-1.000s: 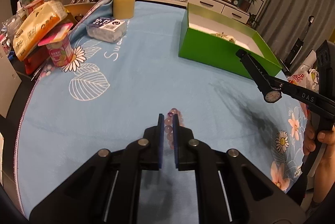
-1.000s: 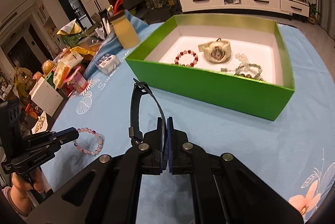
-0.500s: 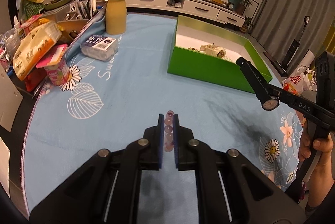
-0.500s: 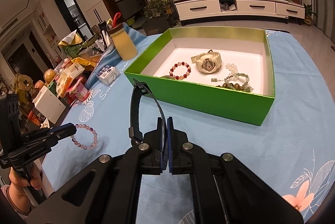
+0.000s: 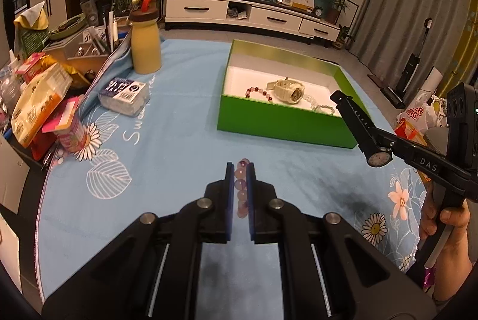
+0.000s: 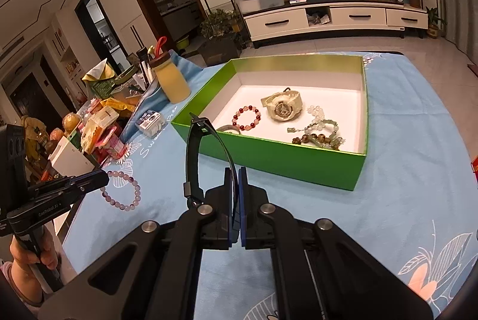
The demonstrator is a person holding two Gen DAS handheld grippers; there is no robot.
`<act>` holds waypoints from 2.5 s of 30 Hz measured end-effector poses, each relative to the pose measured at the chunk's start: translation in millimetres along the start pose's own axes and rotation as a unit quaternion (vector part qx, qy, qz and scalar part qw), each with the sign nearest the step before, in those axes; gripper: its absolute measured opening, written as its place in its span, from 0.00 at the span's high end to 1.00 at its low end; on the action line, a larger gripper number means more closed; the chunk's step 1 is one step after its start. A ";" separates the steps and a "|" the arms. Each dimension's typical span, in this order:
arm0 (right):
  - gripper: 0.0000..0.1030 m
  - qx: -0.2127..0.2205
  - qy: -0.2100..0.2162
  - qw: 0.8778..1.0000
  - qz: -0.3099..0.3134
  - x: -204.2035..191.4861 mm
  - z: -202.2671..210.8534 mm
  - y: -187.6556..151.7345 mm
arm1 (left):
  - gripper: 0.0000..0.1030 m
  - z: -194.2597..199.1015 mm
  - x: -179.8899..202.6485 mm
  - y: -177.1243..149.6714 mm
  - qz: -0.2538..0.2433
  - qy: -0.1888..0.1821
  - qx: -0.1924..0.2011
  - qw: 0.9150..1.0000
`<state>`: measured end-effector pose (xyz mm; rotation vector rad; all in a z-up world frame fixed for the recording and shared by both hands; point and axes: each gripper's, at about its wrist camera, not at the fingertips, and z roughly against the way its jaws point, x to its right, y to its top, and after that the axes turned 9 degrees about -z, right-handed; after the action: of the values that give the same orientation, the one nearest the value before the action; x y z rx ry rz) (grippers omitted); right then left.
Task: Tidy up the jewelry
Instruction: 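Carry the pink-purple bracelet and black watch over the green box with both tools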
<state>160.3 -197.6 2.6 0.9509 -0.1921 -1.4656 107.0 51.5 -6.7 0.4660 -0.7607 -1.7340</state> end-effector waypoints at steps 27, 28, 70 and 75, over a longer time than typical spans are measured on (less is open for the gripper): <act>0.97 0.044 -0.010 0.999 -0.020 21.6 28.1 19.2 | 0.93 -6.6 28.9 56.8 -0.013 -0.017 0.034 0.999; 0.97 0.045 -0.011 0.999 -0.021 22.3 28.4 20.3 | 0.93 -7.3 29.8 59.7 -0.014 -0.017 0.036 0.999; 0.97 0.074 -0.020 0.997 -0.032 39.6 11.6 64.8 | 0.93 -69.7 49.2 145.9 -0.025 -0.024 0.039 0.999; 0.97 0.070 -0.025 0.997 -0.035 42.9 3.7 69.5 | 0.93 -85.2 48.0 154.4 -0.020 -0.024 0.031 0.999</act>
<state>216.9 -249.3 31.0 1.0438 -0.3030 -1.5572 256.5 -40.8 43.6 0.4868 -0.8461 -1.7670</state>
